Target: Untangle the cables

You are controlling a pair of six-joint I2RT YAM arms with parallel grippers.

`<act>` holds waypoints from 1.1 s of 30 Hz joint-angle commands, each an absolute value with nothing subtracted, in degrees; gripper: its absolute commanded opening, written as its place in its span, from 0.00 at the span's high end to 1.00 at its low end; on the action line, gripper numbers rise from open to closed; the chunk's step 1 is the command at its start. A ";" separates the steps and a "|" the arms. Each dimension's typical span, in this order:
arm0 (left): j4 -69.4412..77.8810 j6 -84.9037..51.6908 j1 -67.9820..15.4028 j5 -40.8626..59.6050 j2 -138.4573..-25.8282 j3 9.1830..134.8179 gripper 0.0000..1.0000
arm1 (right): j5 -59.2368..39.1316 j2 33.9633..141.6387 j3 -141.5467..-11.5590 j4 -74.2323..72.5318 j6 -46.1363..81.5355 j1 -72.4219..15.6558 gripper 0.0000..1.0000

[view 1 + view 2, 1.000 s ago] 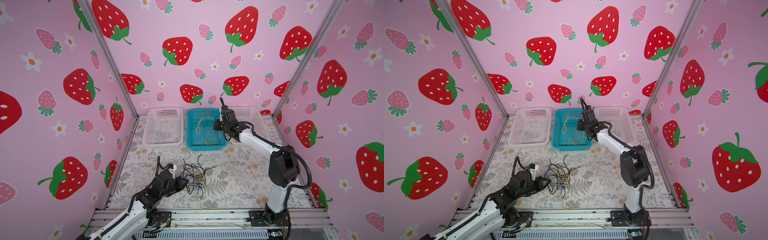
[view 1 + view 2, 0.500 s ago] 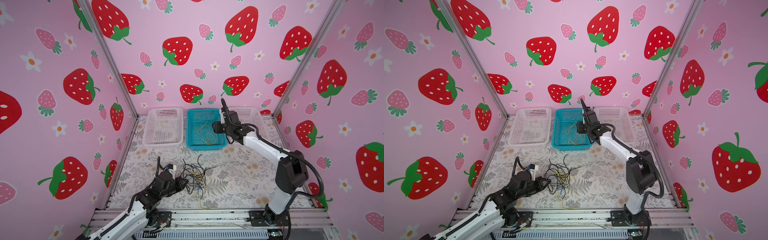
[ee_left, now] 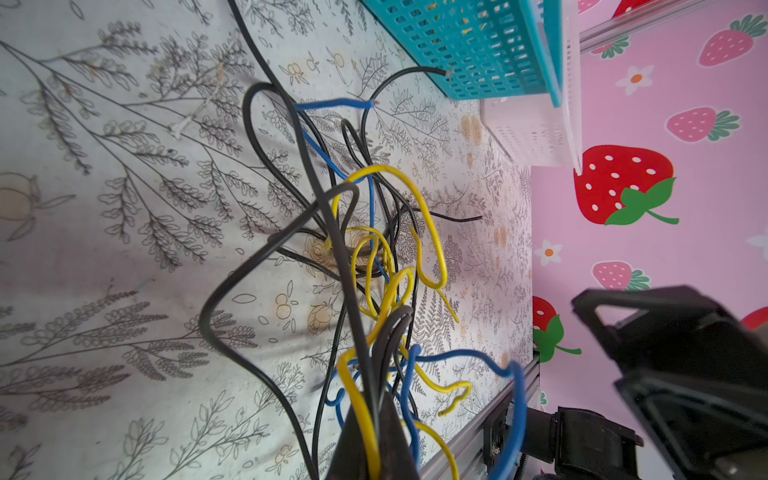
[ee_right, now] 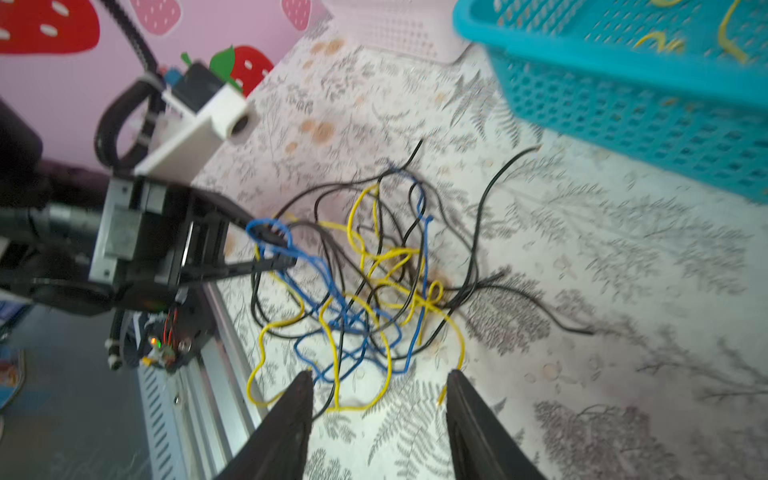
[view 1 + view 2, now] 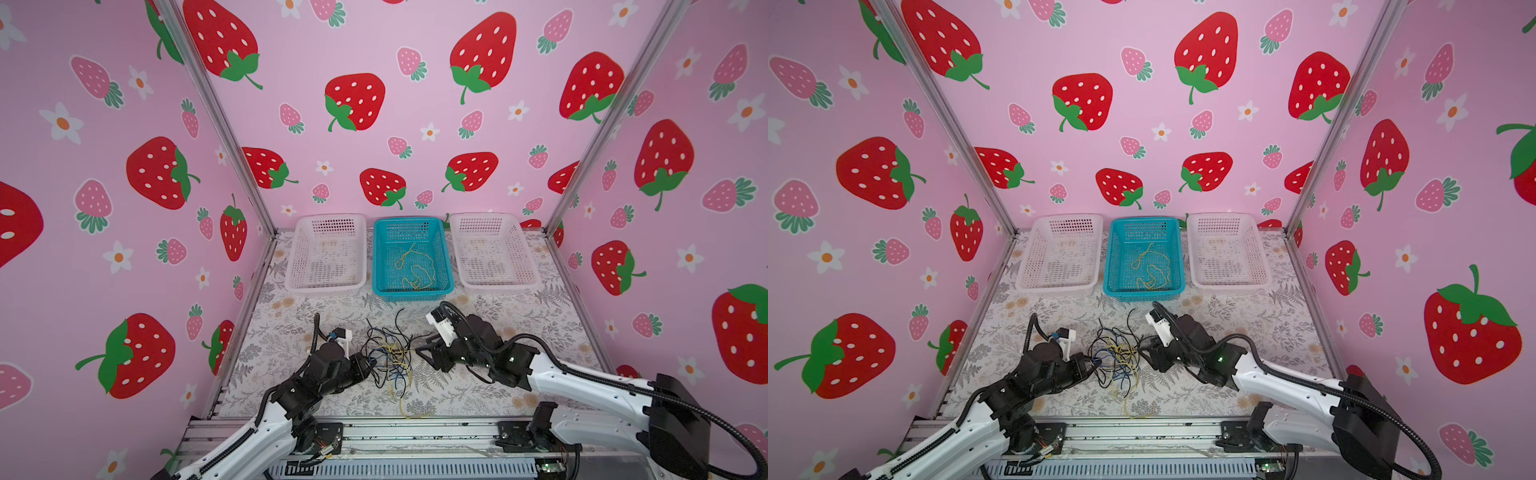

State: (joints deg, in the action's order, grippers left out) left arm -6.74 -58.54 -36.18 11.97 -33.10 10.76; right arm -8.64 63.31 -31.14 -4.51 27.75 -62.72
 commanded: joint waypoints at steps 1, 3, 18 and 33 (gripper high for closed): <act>-8.03 -58.71 -36.30 9.85 -33.13 13.51 1.00 | -7.78 61.31 -27.50 -10.18 29.65 -66.69 0.48; -7.85 -59.51 -36.30 9.57 -32.47 13.94 1.00 | -7.16 61.71 -24.67 -12.39 31.37 -68.84 0.48; -2.65 -65.48 -36.48 11.32 -24.33 12.92 1.00 | -1.89 79.97 -21.52 -34.70 36.12 -72.35 0.56; -4.08 -65.67 -36.74 10.75 -21.86 13.66 1.00 | 2.04 84.43 -21.12 -43.41 35.10 -70.75 0.74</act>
